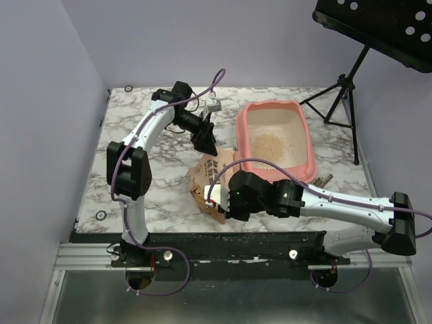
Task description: Fill the litter box with clean litter
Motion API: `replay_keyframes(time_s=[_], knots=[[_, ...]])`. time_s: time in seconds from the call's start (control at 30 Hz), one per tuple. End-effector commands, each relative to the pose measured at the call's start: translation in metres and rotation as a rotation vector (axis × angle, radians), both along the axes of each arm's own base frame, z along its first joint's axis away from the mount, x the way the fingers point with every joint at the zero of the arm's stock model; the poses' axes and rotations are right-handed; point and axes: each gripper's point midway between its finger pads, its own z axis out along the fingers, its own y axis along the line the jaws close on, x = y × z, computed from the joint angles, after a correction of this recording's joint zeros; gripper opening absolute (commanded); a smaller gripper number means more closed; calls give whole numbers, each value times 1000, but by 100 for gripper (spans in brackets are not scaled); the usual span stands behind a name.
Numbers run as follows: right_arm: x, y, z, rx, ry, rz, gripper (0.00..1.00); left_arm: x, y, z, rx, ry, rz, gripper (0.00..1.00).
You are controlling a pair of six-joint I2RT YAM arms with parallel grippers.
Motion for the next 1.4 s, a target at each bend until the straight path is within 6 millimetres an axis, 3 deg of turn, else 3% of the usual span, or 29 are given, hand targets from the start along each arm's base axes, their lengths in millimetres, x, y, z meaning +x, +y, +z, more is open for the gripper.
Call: replay_keyframes(time_s=[0.0,0.17,0.33,0.47,0.73,0.87,1.0,1.1,1.23,1.27,1.37], knots=[[-19,-20,-21,-91,67,12,1,-17,-9,10,-88,43,-75,98],[-20,-21,-31,-107,75,0,1,-24,-22,0,-61,73,-105,97],[-19,-21,-30,-94,75,-9,1,-31,-34,-21,-14,109,-133,96],[-19,-21,-26,-75,69,-13,1,-32,-35,-24,-10,114,-139,91],[-19,-21,-24,-62,68,-20,1,-35,-38,-29,-21,138,-162,60],[-14,-20,-18,-48,54,-40,1,-37,-40,-19,-66,103,-189,23],[2,-18,-2,-1,-8,-126,1,-28,-43,1,-103,8,-162,2],[29,-19,20,39,-114,-254,14,-25,-43,26,-159,-101,-126,0],[53,-14,59,122,-193,-356,61,-14,-32,46,-250,-245,17,0],[58,-12,72,153,-198,-373,67,-12,-27,46,-273,-268,62,0],[71,-7,109,245,-217,-403,74,-8,-14,70,-380,-395,187,0]])
